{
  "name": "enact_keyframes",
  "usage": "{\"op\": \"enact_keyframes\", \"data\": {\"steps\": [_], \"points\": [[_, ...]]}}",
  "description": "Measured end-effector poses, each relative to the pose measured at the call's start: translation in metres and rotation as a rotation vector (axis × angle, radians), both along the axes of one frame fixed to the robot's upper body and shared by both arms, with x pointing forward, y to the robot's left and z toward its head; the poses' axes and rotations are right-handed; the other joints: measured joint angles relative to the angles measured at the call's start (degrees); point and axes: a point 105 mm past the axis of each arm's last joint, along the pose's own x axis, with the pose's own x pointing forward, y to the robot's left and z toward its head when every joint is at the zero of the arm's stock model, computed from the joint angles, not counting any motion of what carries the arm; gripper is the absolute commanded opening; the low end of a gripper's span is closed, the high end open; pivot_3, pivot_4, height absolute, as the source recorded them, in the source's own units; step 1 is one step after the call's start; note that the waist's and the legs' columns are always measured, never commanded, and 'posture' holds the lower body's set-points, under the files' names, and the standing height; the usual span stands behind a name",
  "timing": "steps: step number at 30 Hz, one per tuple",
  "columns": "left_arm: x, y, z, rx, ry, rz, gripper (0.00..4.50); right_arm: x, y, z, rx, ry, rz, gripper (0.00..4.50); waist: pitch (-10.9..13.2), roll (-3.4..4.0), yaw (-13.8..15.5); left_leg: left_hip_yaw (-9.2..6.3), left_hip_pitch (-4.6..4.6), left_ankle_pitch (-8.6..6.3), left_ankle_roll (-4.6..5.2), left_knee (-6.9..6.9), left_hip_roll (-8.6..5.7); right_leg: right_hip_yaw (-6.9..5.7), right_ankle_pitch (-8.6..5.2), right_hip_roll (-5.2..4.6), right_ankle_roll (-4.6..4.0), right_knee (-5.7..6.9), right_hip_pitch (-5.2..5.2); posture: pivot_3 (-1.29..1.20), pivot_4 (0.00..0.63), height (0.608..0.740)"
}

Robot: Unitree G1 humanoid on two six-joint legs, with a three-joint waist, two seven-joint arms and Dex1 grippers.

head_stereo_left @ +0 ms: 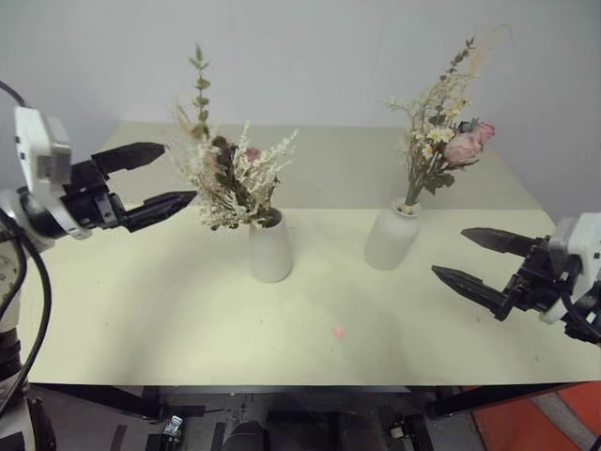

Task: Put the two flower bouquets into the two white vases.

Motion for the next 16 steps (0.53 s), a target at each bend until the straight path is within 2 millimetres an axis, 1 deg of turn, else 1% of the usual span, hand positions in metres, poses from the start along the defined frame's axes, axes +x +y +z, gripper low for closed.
{"op": "enact_keyframes", "data": {"steps": [5,8,12,14,16], "points": [[-0.01,0.012,-0.009,0.067,0.046,0.021,4.48,0.0,0.0,-0.002,-0.006,0.01,0.007,4.5,0.0,0.0,-0.23,0.03,0.03,0.0,0.0,-0.01,0.03,0.02,-0.05,0.03,0.06,0.02,-0.01,0.0,0.15,0.74],[-0.019,0.022,0.001,0.103,0.017,0.043,4.48,-0.003,-0.002,-0.002,-0.014,0.014,0.015,4.5,0.0,0.0,-0.08,0.04,0.03,0.0,0.0,-0.01,0.03,0.01,-0.07,0.02,0.07,0.01,0.0,0.0,0.15,0.74],[-0.03,0.032,0.013,0.133,-0.016,0.062,4.48,-0.008,-0.013,0.001,-0.035,0.014,0.004,4.5,0.0,0.0,0.19,0.04,0.01,0.0,0.0,-0.01,0.03,-0.01,-0.09,0.0,0.07,0.0,0.0,0.0,0.15,0.74],[-0.032,0.034,0.015,0.136,-0.021,0.064,4.48,-0.01,-0.019,0.003,-0.049,0.008,-0.002,4.5,0.0,0.0,0.19,0.06,0.08,0.0,0.0,-0.01,0.03,0.0,-0.18,0.0,0.21,0.01,0.05,0.0,0.15,0.74],[-0.032,0.034,0.012,0.14,-0.008,0.062,4.48,-0.012,-0.022,0.002,-0.064,0.017,-0.004,4.5,0.0,0.0,0.14,0.06,0.12,0.0,0.0,-0.02,0.06,0.0,-0.24,0.02,0.27,0.02,0.08,0.0,0.15,0.74]]}}
